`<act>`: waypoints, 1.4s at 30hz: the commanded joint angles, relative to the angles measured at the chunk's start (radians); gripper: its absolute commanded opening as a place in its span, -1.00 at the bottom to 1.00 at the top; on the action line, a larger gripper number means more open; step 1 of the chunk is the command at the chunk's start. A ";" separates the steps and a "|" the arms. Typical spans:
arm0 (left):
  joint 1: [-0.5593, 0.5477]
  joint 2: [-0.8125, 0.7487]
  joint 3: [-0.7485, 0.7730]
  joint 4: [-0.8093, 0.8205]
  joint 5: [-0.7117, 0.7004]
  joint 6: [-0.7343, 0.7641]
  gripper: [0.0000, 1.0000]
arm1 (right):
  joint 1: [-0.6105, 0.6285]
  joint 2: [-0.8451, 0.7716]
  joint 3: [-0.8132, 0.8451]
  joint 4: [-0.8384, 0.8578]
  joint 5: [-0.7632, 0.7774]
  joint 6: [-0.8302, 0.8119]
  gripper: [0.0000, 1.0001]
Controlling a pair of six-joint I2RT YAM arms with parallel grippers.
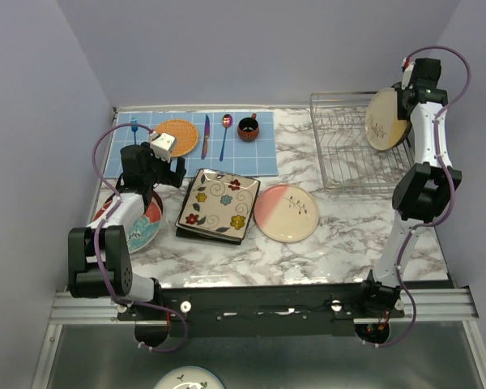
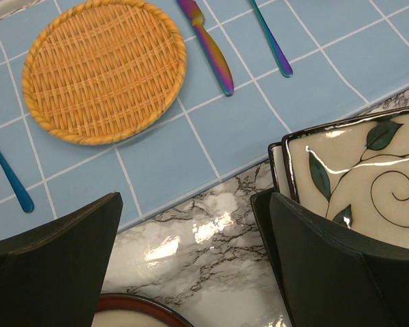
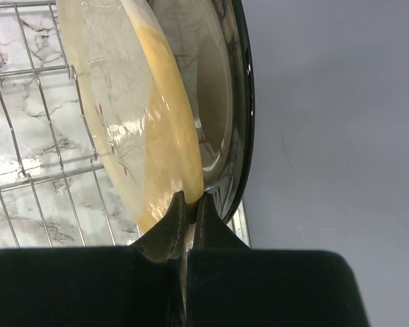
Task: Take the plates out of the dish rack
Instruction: Unload the plate from the dish rack.
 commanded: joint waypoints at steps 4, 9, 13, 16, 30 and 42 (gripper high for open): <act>-0.007 -0.009 0.003 0.005 0.032 0.001 0.97 | 0.009 0.056 0.052 -0.038 -0.001 -0.030 -0.90; -0.007 -0.005 0.004 0.005 0.032 0.007 0.97 | 0.011 0.085 0.055 -0.029 0.003 -0.032 -0.67; -0.007 -0.002 0.007 0.000 0.024 0.012 0.97 | 0.009 0.109 0.073 -0.023 0.006 -0.029 -0.57; -0.007 0.002 0.006 0.002 0.022 0.018 0.97 | 0.011 0.131 0.104 -0.030 0.009 -0.029 -0.54; -0.006 0.021 0.003 0.017 0.022 0.018 0.97 | 0.012 0.168 0.116 -0.026 0.006 -0.036 -0.17; -0.006 0.017 -0.005 0.020 0.018 0.018 0.97 | 0.014 0.208 0.129 -0.043 -0.036 -0.024 -0.24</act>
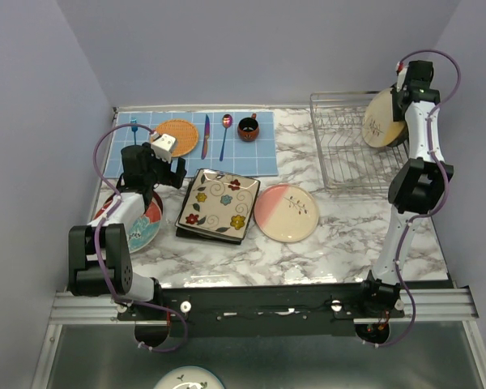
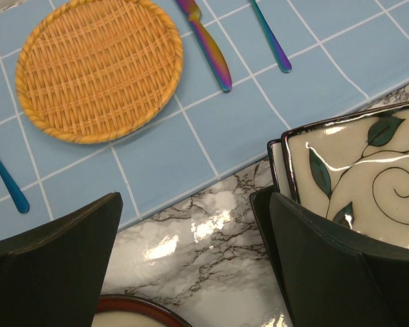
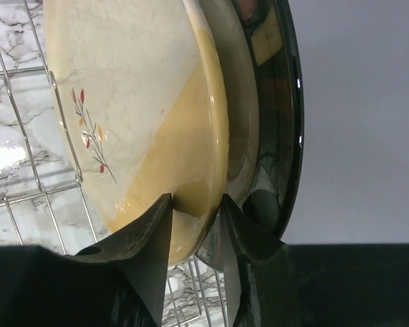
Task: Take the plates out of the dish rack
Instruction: Unload the plate from the dish rack.
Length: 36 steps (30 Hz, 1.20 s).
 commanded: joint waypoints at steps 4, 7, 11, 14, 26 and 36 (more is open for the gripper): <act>-0.007 0.002 -0.007 0.019 0.009 0.010 0.97 | 0.011 0.081 0.023 -0.032 -0.087 0.010 -0.27; -0.007 0.005 -0.007 0.019 0.012 0.009 0.97 | 0.012 0.084 0.024 -0.044 -0.114 0.015 -0.27; -0.006 0.002 -0.007 0.018 0.011 0.009 0.97 | 0.015 0.081 0.019 -0.072 -0.189 0.018 -0.27; -0.006 0.002 -0.007 0.018 0.011 0.013 0.97 | 0.017 0.067 -0.008 -0.085 -0.251 0.019 -0.27; -0.007 -0.008 -0.005 0.013 0.016 0.015 0.97 | 0.034 0.056 -0.057 -0.118 -0.337 0.012 -0.27; -0.006 -0.016 -0.010 0.007 0.008 0.024 0.97 | 0.040 0.074 -0.051 -0.111 -0.294 0.005 -0.40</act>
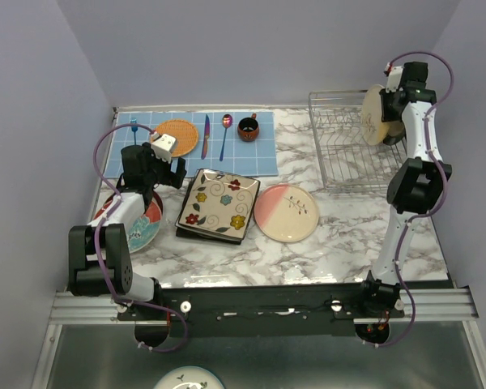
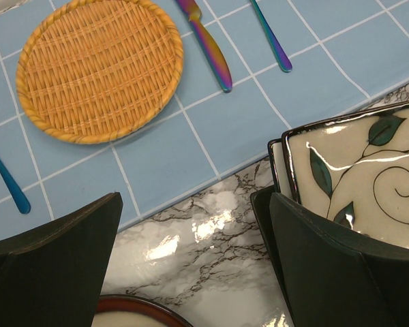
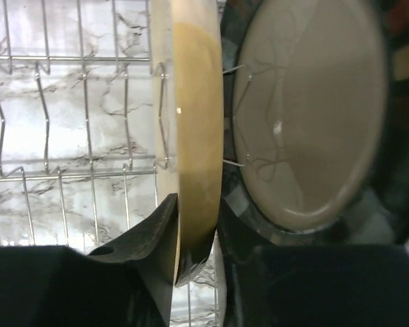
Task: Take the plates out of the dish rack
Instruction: Unload the plate from the dish rack.
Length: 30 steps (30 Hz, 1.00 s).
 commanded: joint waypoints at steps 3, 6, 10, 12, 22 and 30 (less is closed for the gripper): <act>-0.006 -0.016 -0.010 0.006 0.008 0.017 0.97 | 0.032 0.073 -0.036 -0.091 -0.035 0.000 -0.65; -0.006 -0.019 -0.013 0.004 0.011 0.018 0.97 | 0.032 0.060 -0.041 -0.091 -0.033 -0.003 -0.81; -0.007 -0.023 -0.014 0.001 0.011 0.015 0.97 | 0.031 0.031 -0.071 -0.070 -0.024 0.000 -0.99; -0.007 -0.026 -0.014 0.000 0.012 0.015 0.97 | 0.031 0.013 -0.079 -0.062 -0.022 0.004 -0.99; -0.007 -0.026 -0.013 -0.014 0.003 0.026 0.97 | 0.032 -0.099 -0.053 -0.073 -0.057 0.038 -0.99; -0.007 -0.017 -0.025 0.004 -0.017 0.032 0.97 | 0.032 -0.214 -0.049 -0.067 -0.070 0.049 -0.99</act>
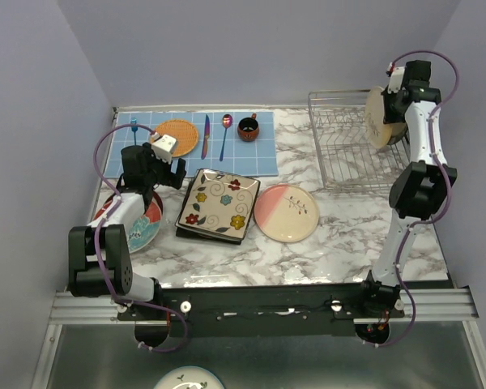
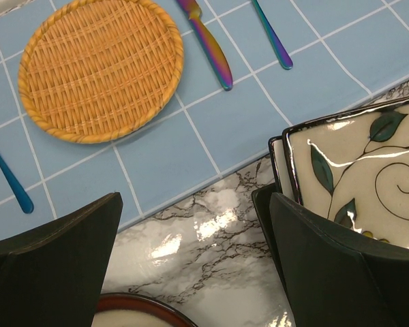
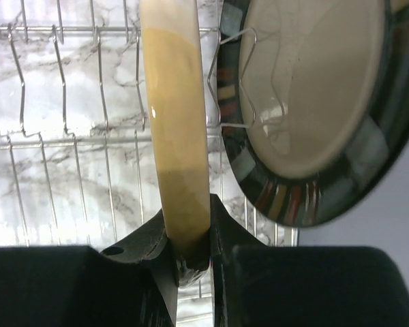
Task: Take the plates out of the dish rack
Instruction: Unload the plate from the dish rack.
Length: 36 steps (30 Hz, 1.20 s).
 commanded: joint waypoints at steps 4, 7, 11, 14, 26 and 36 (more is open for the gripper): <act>-0.007 -0.009 -0.020 0.004 -0.022 0.016 0.97 | 0.015 -0.169 0.017 -0.027 -0.065 0.015 -0.99; -0.009 -0.008 -0.022 0.001 -0.025 0.014 0.97 | 0.015 -0.190 0.018 -0.031 -0.065 0.013 -0.99; -0.007 -0.006 -0.022 -0.002 -0.031 0.020 0.97 | 0.015 -0.222 0.020 -0.036 -0.065 0.010 -0.99; -0.007 -0.008 -0.016 -0.007 -0.034 0.022 0.97 | 0.013 -0.254 0.018 -0.039 -0.069 0.010 -0.99; -0.007 -0.009 -0.005 -0.019 -0.037 0.022 0.97 | 0.008 -0.386 -0.063 -0.063 -0.311 0.076 -0.99; -0.006 -0.051 -0.034 0.028 -0.089 -0.013 0.97 | 0.008 -0.380 -0.149 -0.122 -0.889 0.121 -0.99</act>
